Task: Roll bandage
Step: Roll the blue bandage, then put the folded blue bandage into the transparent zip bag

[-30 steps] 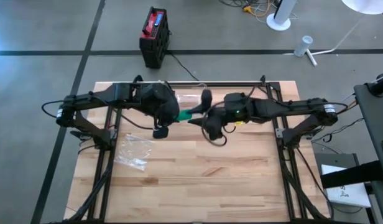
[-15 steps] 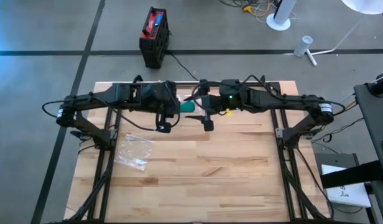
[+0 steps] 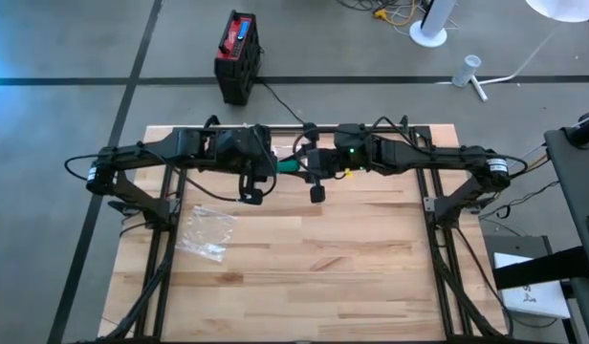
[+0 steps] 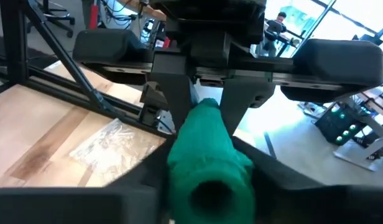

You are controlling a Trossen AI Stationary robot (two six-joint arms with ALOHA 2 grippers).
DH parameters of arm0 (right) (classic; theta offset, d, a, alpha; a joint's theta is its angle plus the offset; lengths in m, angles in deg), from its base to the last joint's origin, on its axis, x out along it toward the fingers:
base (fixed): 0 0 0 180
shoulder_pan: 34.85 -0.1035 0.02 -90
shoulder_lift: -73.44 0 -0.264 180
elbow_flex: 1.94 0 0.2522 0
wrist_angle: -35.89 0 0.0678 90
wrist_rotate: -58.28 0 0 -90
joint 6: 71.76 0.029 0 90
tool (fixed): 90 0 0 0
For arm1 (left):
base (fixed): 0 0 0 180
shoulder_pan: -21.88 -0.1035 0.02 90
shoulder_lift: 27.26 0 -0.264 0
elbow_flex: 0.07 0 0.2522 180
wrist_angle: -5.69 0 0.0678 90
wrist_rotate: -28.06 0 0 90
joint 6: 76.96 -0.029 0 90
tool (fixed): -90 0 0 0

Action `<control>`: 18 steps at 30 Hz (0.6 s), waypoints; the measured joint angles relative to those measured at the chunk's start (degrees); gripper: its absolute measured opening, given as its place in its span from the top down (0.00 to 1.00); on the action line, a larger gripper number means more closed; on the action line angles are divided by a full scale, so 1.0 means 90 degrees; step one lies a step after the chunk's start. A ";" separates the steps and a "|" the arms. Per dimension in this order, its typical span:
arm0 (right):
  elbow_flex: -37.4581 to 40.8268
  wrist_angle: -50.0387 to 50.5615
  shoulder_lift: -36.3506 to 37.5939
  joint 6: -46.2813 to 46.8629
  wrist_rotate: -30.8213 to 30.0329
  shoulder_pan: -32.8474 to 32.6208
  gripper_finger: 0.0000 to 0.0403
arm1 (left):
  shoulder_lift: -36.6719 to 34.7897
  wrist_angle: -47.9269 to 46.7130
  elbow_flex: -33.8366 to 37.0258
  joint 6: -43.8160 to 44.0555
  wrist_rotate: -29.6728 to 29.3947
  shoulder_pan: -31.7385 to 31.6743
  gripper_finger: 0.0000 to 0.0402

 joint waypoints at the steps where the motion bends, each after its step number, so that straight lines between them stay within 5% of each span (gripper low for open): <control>1: 0.0000 -0.0007 0.0000 -0.0002 -0.0002 0.0000 0.77 | -0.0007 0.0014 0.0000 -0.0017 0.0002 0.0008 0.93; 5: 0.0000 -0.0036 0.0068 -0.0194 -0.0002 0.0000 0.95 | -0.0055 0.0085 0.0000 0.0092 -0.0037 0.0005 0.88; 14: 0.0002 0.0938 0.0726 -0.0104 -0.0074 -0.0003 0.97 | -0.0336 -0.0797 0.0000 0.1507 -0.0330 0.0041 0.67; 18: 0.0086 0.1801 0.1062 0.0120 -0.0799 -0.0142 0.97 | -0.0489 -0.1633 0.0266 0.2790 -0.0336 0.0185 0.54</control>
